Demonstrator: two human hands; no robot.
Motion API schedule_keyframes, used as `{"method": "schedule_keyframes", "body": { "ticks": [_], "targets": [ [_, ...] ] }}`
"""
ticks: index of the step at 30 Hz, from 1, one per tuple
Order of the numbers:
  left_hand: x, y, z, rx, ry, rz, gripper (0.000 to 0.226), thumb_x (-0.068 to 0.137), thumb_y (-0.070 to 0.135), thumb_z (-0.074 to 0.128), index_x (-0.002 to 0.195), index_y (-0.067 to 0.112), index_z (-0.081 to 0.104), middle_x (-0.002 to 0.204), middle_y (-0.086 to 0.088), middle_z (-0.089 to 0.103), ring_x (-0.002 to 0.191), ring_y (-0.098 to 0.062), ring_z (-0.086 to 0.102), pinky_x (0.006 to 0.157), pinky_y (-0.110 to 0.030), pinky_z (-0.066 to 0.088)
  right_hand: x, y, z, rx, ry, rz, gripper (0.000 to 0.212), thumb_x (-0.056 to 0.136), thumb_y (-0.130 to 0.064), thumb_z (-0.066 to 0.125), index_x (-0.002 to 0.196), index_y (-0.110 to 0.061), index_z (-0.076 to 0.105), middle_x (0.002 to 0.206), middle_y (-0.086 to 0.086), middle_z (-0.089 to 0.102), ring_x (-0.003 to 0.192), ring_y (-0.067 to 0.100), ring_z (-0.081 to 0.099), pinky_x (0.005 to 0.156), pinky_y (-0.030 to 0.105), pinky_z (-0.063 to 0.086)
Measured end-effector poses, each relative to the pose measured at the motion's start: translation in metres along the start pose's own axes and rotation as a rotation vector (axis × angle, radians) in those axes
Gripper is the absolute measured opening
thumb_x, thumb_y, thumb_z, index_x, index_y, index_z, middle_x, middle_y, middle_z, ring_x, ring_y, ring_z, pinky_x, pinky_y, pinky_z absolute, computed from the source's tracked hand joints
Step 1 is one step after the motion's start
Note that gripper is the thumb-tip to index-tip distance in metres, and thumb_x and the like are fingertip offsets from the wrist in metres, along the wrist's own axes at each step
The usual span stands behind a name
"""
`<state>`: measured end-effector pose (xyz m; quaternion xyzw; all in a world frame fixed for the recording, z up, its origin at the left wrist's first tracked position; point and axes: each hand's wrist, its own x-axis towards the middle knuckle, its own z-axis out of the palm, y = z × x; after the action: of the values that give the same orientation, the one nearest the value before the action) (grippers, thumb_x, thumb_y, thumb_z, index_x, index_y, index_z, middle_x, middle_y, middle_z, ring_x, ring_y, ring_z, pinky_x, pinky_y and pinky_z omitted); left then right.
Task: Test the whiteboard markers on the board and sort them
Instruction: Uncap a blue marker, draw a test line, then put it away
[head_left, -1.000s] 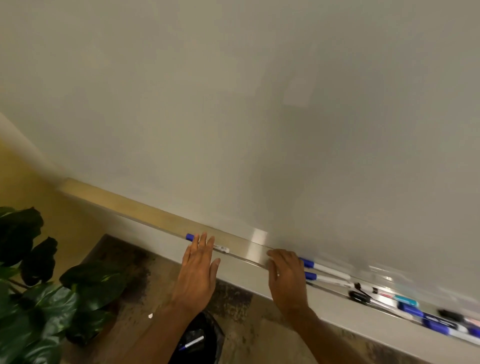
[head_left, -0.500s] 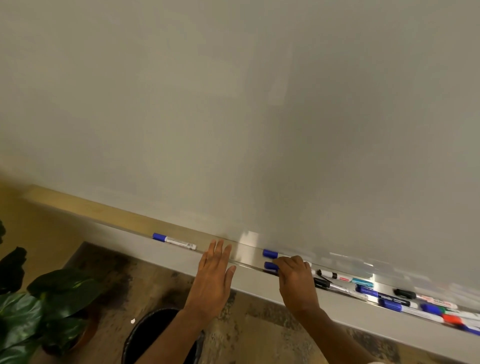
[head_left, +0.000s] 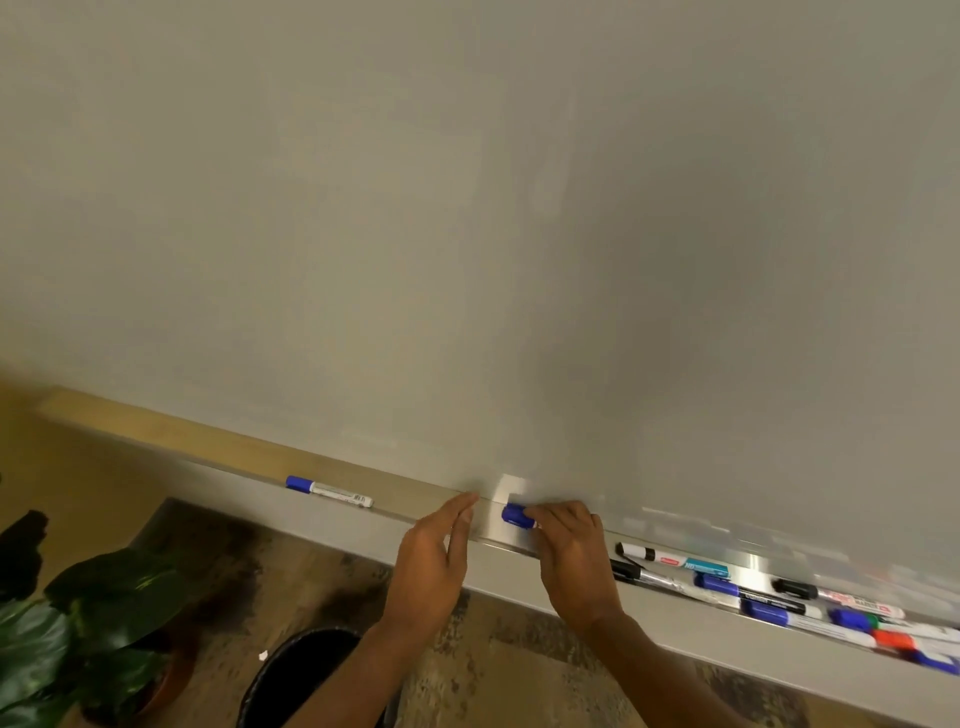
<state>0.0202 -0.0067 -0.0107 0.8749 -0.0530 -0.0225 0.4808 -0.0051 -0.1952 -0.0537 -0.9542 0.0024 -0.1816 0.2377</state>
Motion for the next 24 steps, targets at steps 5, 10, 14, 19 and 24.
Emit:
{"method": "schedule_keyframes", "body": {
  "ticks": [5,10,14,19,24],
  "targets": [
    [0.009,0.06,-0.009,-0.415,-0.089,-0.134,0.031,0.099,0.033,0.059,0.128,0.024,0.069,0.124,0.009,0.073,0.119,-0.009,0.065,0.11,-0.036,0.049,0.02,-0.042,-0.053,0.512,0.051,0.289,0.025,0.095,-0.014,0.062,0.108,-0.036,0.06,0.11,-0.008,0.064,0.099,0.001,0.058,0.088,0.011,0.044],
    [0.002,0.142,-0.024,-0.614,-0.233,-0.119,0.03,0.102,0.026,0.057,0.129,0.022,0.069,0.122,0.004,0.074,0.118,-0.013,0.067,0.108,-0.033,0.049,0.038,-0.08,-0.141,0.865,0.011,0.397,0.023,0.095,-0.018,0.063,0.106,-0.037,0.065,0.098,-0.018,0.071,0.095,0.0,0.064,0.08,0.011,0.05],
    [-0.011,0.209,-0.035,-0.782,-0.304,-0.065,0.03,0.104,0.026,0.052,0.125,0.015,0.07,0.126,-0.005,0.072,0.121,-0.024,0.066,0.106,-0.037,0.05,0.042,-0.094,-0.214,1.089,-0.013,0.414,0.024,0.095,-0.01,0.062,0.114,-0.023,0.07,0.104,-0.004,0.074,0.096,0.017,0.07,0.079,0.032,0.058],
    [-0.035,0.284,-0.036,-0.976,-0.381,-0.029,0.026,0.1,0.028,0.054,0.104,0.016,0.077,0.131,-0.014,0.069,0.109,-0.036,0.062,0.08,-0.039,0.051,0.034,-0.105,-0.302,1.271,-0.052,0.421,0.019,0.094,-0.017,0.062,0.106,-0.019,0.075,0.094,0.004,0.076,0.08,0.017,0.068,0.068,0.028,0.055],
    [-0.059,0.344,-0.032,-0.924,-0.495,0.039,0.049,0.102,0.032,0.05,0.128,-0.009,0.058,0.126,-0.018,0.07,0.053,-0.018,0.057,0.052,-0.032,0.053,0.024,-0.107,-0.372,1.303,-0.124,0.389,0.041,0.086,-0.044,0.061,0.073,-0.007,0.072,0.065,0.012,0.062,0.055,0.016,0.051,0.05,0.025,0.04]
  ]
}}
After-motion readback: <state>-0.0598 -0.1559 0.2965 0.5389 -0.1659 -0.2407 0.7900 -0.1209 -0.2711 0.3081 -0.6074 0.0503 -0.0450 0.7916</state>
